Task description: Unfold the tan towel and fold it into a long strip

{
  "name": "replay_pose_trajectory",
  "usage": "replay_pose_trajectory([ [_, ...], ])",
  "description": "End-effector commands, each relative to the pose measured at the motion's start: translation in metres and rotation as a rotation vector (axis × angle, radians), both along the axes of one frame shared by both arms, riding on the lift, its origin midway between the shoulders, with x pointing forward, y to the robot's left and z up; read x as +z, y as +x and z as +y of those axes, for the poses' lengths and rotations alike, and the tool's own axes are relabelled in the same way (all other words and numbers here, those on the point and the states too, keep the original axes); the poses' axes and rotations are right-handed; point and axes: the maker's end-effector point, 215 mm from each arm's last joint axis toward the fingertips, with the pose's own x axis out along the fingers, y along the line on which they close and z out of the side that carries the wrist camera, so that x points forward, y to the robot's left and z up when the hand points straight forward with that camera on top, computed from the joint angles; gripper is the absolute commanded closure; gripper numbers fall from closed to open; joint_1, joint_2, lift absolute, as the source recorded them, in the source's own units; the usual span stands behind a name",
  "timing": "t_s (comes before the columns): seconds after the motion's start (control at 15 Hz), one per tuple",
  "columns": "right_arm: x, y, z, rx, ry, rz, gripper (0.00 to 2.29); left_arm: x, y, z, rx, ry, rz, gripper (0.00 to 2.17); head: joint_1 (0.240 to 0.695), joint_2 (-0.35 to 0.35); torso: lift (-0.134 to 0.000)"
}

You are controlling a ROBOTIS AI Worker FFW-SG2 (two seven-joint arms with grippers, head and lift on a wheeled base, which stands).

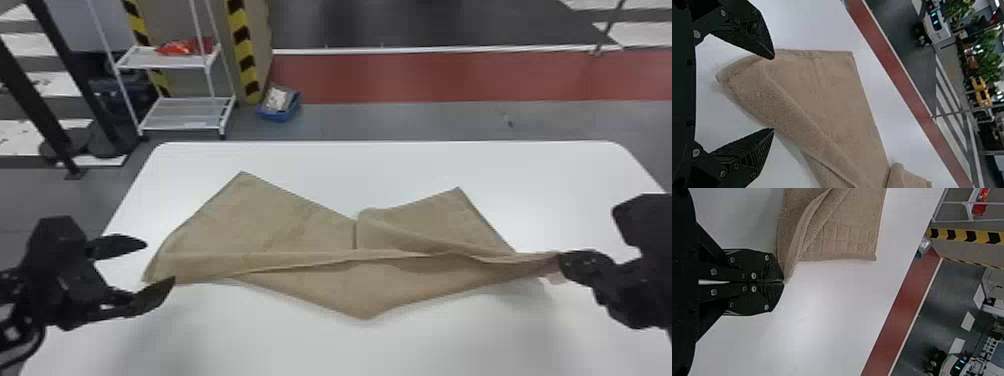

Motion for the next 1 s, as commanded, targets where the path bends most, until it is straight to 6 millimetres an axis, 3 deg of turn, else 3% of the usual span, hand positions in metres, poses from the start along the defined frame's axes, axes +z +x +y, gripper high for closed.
replay_pose_trajectory([
  [0.0, -0.002, -0.004, -0.002, -0.004, 0.000, 0.004, 1.18, -0.022, 0.001, 0.012, -0.038, 0.057, 0.080, 0.27, 0.695, 0.043, -0.123],
  [0.2, -0.002, -0.004, -0.002, -0.005, 0.002, 0.003, 1.18, -0.044, -0.003, 0.024, -0.064, 0.093, 0.153, 0.30, 0.695, 0.051, -0.123],
  [0.67, -0.002, -0.004, -0.001, -0.009, 0.011, -0.001, 1.18, -0.046, 0.010, 0.022, -0.099, 0.109, 0.146, 0.47, 0.695, 0.077, -0.123],
  [0.73, -0.002, -0.004, 0.000, -0.007, 0.010, 0.000, 1.18, -0.048, 0.011, 0.022, -0.101, 0.121, 0.153, 0.73, 0.695, 0.074, -0.123],
  [0.87, -0.003, -0.005, -0.002, -0.010, 0.011, 0.001, 1.18, -0.053, 0.010, 0.024, -0.102, 0.132, 0.176, 1.53, 0.695, 0.071, -0.123],
  [0.93, -0.002, -0.005, -0.003, -0.013, 0.010, 0.000, 1.18, -0.053, 0.011, 0.026, -0.091, 0.138, 0.174, 1.81, 0.695, 0.070, -0.123],
])
